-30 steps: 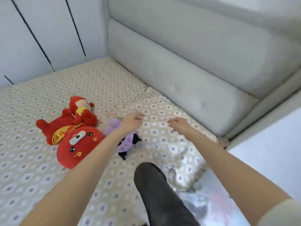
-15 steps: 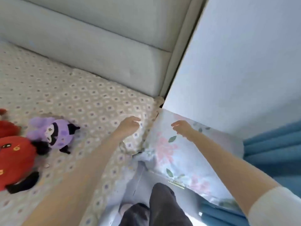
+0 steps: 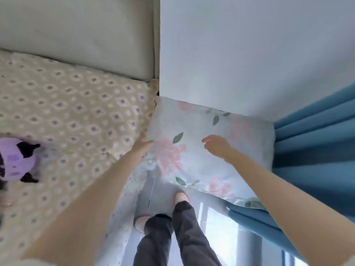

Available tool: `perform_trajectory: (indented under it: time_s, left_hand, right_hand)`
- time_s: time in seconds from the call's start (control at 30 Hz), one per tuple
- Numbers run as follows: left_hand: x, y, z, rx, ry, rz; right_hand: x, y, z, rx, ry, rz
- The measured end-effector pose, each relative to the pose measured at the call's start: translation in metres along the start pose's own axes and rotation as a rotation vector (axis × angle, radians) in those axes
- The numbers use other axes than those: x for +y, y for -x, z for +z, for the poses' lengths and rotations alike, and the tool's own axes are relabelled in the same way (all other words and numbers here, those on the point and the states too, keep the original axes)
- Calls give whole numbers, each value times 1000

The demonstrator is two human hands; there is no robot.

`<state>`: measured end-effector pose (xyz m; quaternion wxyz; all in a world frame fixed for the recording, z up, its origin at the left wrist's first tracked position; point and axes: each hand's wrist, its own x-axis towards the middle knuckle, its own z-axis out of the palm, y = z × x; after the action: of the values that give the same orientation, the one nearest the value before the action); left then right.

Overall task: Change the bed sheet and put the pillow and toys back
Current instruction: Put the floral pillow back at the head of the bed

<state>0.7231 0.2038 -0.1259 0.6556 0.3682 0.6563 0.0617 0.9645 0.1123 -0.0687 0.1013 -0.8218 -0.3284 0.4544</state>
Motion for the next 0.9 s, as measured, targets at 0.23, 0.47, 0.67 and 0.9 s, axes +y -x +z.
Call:
perform_trajectory:
  time_s: [0.23, 0.47, 0.67, 0.9]
  left_hand:
    - [-21, -74, 31, 77, -17, -29]
    - [-29, -109, 47, 168, -124, -50]
    - [2, -92, 46, 158, -78, 73]
    - [90, 18, 53, 4, 28, 162]
  right_hand:
    - [47, -42, 3, 2, 26, -44]
    - [79, -66, 12, -2, 11, -66]
    - [78, -58, 12, 30, 93, -94]
    - [11, -15, -21, 31, 78, -192]
